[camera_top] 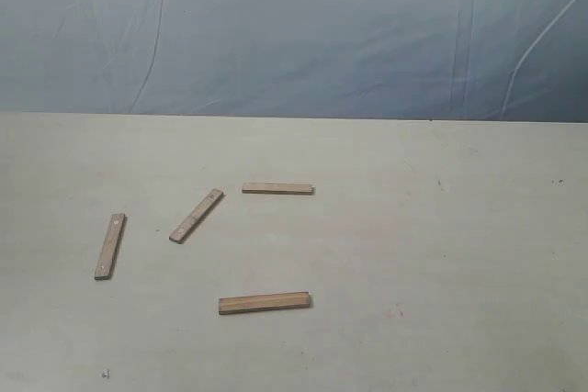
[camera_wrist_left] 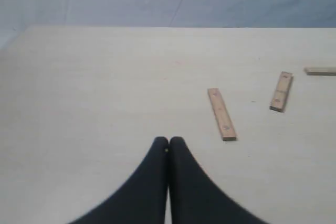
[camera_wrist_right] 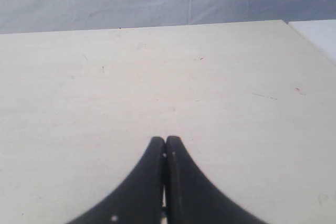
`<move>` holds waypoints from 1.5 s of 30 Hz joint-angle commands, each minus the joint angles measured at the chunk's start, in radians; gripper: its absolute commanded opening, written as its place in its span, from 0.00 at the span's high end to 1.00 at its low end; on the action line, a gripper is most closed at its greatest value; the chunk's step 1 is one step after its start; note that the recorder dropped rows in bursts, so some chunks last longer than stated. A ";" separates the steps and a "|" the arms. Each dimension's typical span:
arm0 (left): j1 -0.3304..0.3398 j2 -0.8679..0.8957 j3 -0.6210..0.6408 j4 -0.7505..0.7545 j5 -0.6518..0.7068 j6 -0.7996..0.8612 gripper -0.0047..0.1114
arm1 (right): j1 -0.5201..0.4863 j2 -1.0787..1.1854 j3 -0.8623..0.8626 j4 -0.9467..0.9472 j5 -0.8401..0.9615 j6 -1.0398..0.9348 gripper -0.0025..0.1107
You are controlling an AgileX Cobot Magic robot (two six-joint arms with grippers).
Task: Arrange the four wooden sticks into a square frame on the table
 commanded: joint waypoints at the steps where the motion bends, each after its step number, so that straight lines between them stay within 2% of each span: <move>1: 0.002 -0.005 0.002 0.156 -0.138 0.003 0.96 | 0.004 -0.008 -0.001 -0.001 -0.002 -0.002 0.99; 5: 0.002 -0.005 0.002 0.147 -0.354 0.003 0.96 | 0.004 -0.008 -0.001 -0.001 -0.002 -0.002 0.99; 6: 0.002 -0.005 0.002 0.147 -0.473 0.001 0.96 | 0.004 -0.008 -0.001 -0.001 -0.002 -0.002 0.99; 7: 0.002 -0.005 0.002 0.145 -0.523 0.001 0.96 | 0.004 -0.008 -0.001 -0.001 -0.002 -0.002 0.99; 8: 0.002 -0.005 0.002 0.130 -0.651 -0.042 0.96 | 0.004 -0.008 -0.001 -0.001 -0.002 -0.002 0.99; 9: 0.002 -0.005 0.002 0.115 -0.710 -0.131 0.96 | 0.004 -0.008 -0.001 -0.001 -0.002 -0.002 0.99; 10: 0.002 -0.005 0.002 0.113 -0.807 -0.435 0.96 | 0.004 -0.008 -0.001 -0.001 -0.002 -0.002 0.99; 11: 0.002 -0.005 0.002 0.113 -0.844 -0.544 0.96 | 0.004 -0.008 -0.001 -0.001 -0.002 -0.002 0.99; 12: 0.002 -0.005 0.002 0.099 -0.959 -0.586 0.96 | 0.004 -0.008 -0.001 -0.001 -0.002 -0.002 0.99; 13: 0.002 -0.005 -0.014 0.068 -1.038 -0.560 0.96 | 0.004 -0.008 -0.001 -0.001 -0.002 -0.002 0.99; 16: 0.002 0.064 -0.179 0.020 -1.093 -0.551 0.96 | 0.004 -0.008 -0.001 -0.001 -0.002 -0.002 0.99; 19: 0.002 0.258 -0.396 0.027 -1.097 -0.519 0.96 | 0.004 -0.008 -0.001 -0.002 0.000 -0.002 0.99; 20: 0.002 0.333 -0.472 0.045 -1.071 -0.492 0.96 | 0.004 -0.008 -0.001 -0.002 0.000 -0.002 0.99; 22: 0.002 0.460 -0.610 0.144 -0.921 -0.463 0.96 | 0.004 -0.008 -0.001 -0.002 0.000 -0.002 0.99; 27: -0.025 0.690 -0.845 0.401 -0.449 -0.499 0.96 | 0.004 -0.008 -0.001 -0.002 0.000 -0.002 0.99; 30: -0.096 0.820 -0.934 0.493 -0.173 -0.472 0.96 | 0.004 -0.008 -0.001 -0.002 0.000 -0.002 0.99; 34: -0.247 1.012 -1.048 0.502 0.171 -0.326 0.96 | 0.004 -0.008 -0.001 -0.002 0.000 -0.002 0.99; 36: -0.306 1.100 -1.111 0.440 0.286 -0.239 0.96 | 0.004 -0.008 -0.001 -0.002 0.000 -0.002 0.99; 37: -0.334 1.148 -1.141 0.364 0.339 -0.154 0.96 | 0.004 -0.008 -0.001 -0.002 -0.001 -0.002 0.99; 41: -0.413 1.322 -1.213 -0.013 0.495 0.328 0.96 | 0.004 -0.008 -0.001 0.003 -0.002 -0.002 0.99; 43: -0.438 1.389 -1.226 -0.155 0.536 0.463 0.96 | 0.004 -0.008 -0.001 0.003 -0.002 -0.002 0.99; 45: -0.459 1.451 -1.228 -0.213 0.546 0.506 0.96 | 0.004 -0.008 -0.001 0.003 -0.002 -0.002 0.99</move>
